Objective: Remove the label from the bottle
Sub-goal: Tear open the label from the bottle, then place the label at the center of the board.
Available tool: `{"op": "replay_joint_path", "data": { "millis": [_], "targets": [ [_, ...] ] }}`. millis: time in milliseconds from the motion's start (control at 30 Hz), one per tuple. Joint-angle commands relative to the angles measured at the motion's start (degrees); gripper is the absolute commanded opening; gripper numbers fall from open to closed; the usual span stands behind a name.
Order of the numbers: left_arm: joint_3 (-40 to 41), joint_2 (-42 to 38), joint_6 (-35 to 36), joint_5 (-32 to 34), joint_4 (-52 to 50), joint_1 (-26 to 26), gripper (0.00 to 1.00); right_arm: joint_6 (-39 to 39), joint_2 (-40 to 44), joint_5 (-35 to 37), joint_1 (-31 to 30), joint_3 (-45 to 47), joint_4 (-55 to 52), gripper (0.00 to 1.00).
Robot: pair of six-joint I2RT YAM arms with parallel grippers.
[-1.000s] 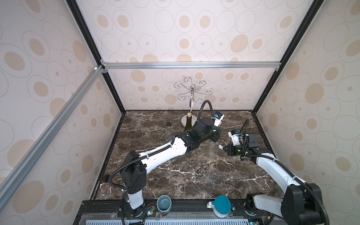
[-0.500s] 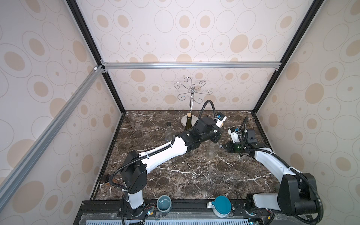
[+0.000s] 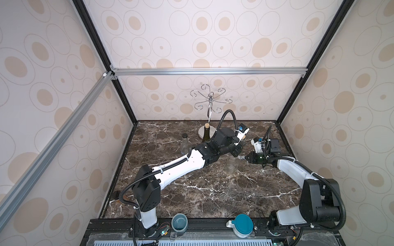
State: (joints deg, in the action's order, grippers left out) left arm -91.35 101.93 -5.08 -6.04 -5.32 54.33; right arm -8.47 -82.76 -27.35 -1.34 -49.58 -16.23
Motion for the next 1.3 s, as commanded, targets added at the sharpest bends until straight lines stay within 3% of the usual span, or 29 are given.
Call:
{"op": "replay_joint_path", "data": {
  "millis": [0, 333, 633, 867, 1267],
  "targets": [
    [-0.8, 1.5, 0.4, -2.1, -7.3, 0.4, 0.16, -0.7, -0.6, 0.1, 0.7, -1.5, 0.3, 0.00],
    [-1.4, 2.0, -0.1, -2.6, -6.9, 0.5, 0.16, -1.4, -1.6, 3.1, 1.7, -4.8, -5.2, 0.00],
    [-1.2, 1.6, -0.1, -1.8, -5.7, 0.3, 0.16, -4.9, 1.3, 18.7, 1.6, -8.4, -31.1, 0.00],
    [-0.5, 1.4, -0.3, -2.0, -4.8, 0.4, 0.16, -7.9, 4.4, 26.1, 1.0, -5.6, -39.9, 0.00],
    [0.2, 1.4, -0.7, -2.2, -4.3, 0.3, 0.16, -7.8, -3.1, 24.3, -0.3, -3.9, -36.1, 0.00]
  ]
}}
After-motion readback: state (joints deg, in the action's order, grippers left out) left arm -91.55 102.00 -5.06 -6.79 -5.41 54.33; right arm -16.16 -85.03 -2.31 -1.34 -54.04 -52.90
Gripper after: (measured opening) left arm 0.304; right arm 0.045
